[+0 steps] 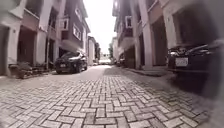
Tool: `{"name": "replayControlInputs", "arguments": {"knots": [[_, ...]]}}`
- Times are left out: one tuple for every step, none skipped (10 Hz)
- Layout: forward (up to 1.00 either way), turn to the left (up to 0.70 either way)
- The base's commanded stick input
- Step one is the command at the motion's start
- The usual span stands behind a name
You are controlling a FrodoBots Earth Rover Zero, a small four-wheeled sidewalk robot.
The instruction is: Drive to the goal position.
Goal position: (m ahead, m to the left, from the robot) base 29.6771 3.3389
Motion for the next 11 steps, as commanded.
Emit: {"name": "replayControlInputs", "arguments": {"knots": [[0.85,0.00],[0.85,0.00],[0.85,0.00],[0.85,0.00],[0.85,0.00],[0.85,0.00],[0.85,0.00],[0.85,0.00],[0.85,0.00],[0.85,0.00],[0.85,0.00]]}}
